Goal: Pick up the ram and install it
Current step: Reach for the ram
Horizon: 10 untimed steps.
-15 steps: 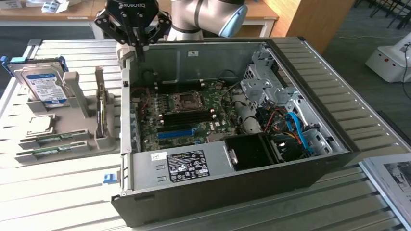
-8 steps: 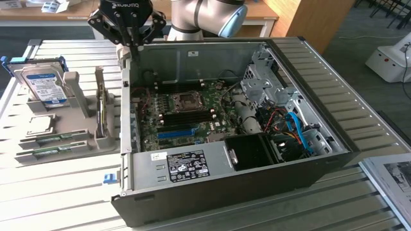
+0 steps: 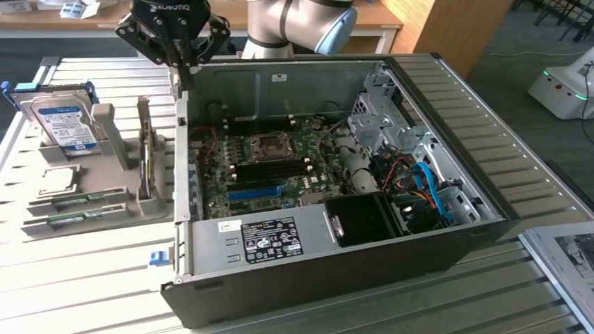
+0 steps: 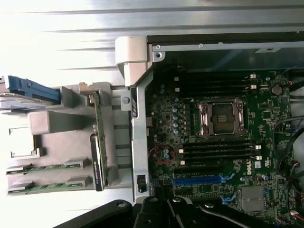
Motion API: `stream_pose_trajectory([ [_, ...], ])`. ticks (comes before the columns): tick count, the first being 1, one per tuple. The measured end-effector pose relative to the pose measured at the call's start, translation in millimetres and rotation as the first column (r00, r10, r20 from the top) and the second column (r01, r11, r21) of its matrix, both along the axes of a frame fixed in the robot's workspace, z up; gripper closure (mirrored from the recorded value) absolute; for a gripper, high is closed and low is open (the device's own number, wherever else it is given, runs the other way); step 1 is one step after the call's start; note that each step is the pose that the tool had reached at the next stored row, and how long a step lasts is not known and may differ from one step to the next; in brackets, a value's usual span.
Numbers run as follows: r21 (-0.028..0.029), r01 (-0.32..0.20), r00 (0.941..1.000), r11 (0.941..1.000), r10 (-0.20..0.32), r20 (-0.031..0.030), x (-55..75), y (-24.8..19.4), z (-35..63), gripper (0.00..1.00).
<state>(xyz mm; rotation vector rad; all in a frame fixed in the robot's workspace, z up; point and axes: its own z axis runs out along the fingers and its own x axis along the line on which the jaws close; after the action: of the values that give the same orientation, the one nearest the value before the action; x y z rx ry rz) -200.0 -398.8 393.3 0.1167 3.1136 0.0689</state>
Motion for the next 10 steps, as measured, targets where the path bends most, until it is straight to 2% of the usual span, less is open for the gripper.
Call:
stream_pose_trajectory([
  [10, 0.0000, 0.000, 1.0000, 1.0000, 0.000, 0.0000, -15.0, 0.0, 0.0, 0.90],
])
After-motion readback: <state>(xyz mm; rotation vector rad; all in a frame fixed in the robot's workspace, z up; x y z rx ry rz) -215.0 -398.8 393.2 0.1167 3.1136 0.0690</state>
